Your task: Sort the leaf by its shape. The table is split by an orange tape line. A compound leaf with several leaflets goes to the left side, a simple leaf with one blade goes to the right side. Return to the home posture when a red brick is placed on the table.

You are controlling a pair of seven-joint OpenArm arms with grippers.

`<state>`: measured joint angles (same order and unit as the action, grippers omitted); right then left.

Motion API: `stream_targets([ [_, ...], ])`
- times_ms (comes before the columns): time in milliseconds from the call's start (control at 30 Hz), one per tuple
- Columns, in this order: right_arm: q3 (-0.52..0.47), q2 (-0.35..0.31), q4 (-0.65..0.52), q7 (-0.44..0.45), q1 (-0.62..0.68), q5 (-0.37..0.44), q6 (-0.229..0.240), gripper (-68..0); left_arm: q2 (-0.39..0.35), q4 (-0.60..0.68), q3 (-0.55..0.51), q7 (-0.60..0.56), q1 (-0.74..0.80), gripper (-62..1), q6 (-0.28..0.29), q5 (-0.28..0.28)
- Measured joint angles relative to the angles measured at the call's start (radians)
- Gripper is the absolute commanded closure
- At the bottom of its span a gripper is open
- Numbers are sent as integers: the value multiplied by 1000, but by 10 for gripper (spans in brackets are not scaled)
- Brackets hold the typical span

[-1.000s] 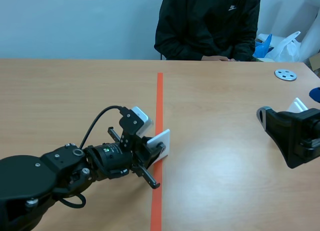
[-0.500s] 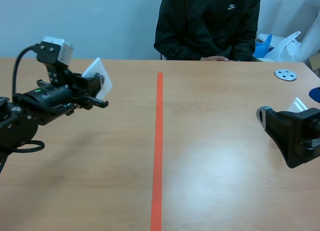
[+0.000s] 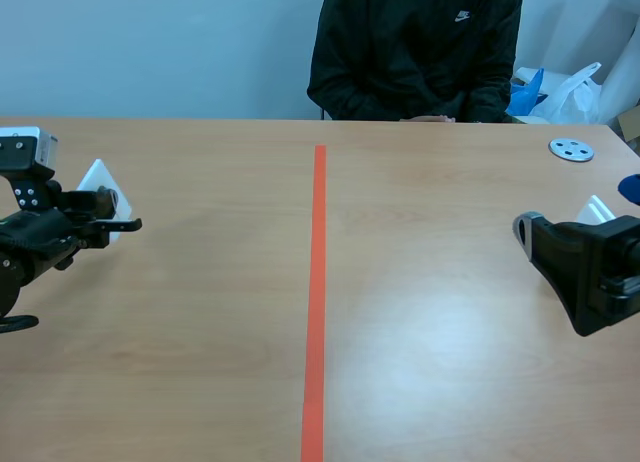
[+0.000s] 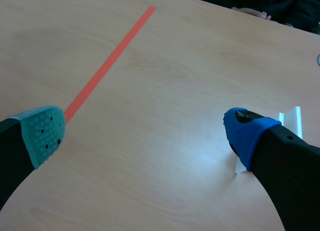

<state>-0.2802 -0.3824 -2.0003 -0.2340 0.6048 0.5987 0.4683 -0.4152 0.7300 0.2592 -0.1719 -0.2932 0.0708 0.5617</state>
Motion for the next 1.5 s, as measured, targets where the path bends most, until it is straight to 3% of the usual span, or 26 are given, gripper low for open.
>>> stream_targets([
  [200, 0, 0, 0, 0, 0, 0, 0, -679, 10, -131, 0, -58, -51, -53, -1, 0],
  [467, 0, 0, 0, 0, 0, 0, 0, -679, 75, -270, 0, -140, -89, -53, 0, 0],
  [800, 0, 0, 0, 0, 0, 4, 0, -679, 97, -289, 0, -155, -87, -60, -11, -3],
  [1067, 0, 0, 0, 0, 0, 12, 0, -679, 96, -287, 0, -154, -87, -180, -11, -3],
  [1200, 0, 0, 0, 0, 0, 14, 0, -679, 95, -287, 0, -155, -87, -318, -11, -3],
  [1333, 0, 0, 0, 0, 0, 14, 0, -679, 87, -276, 0, -155, -86, -406, -9, -3],
  [1500, 0, 0, 0, 0, 0, 14, 0, -679, 48, -177, 0, -106, -83, -615, -8, -3],
])
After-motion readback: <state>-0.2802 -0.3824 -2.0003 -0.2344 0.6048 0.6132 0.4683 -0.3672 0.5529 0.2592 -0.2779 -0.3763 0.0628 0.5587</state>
